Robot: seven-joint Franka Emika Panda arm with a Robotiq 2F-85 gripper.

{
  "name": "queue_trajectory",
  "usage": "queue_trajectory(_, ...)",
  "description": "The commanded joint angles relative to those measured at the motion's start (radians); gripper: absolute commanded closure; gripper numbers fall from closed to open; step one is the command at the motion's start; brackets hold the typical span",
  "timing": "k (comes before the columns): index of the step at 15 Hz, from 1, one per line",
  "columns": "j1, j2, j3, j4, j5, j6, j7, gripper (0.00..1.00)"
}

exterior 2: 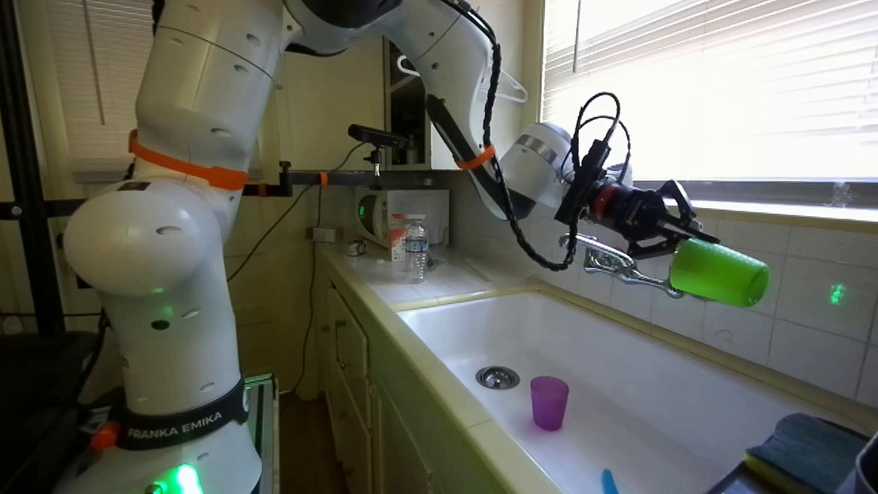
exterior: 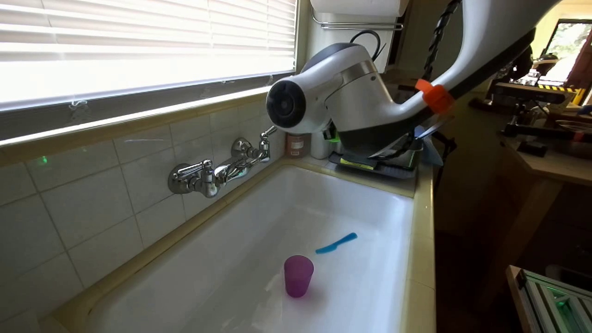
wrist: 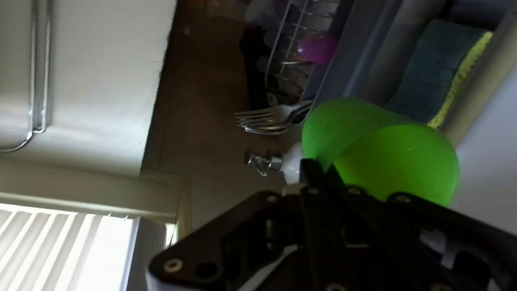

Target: Push the faucet to the left then pour the liquid out of the green cup and place the cup on the dishrack.

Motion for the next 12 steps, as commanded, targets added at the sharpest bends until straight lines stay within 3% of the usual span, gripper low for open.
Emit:
queue_trajectory(1, -0.025, -0.058, -0.011, -0.019, 0.169, 0.067, 0.011, 0.99)
queue_trajectory(12, -0.083, -0.188, -0.110, -0.070, 0.611, 0.239, 0.061, 0.99)
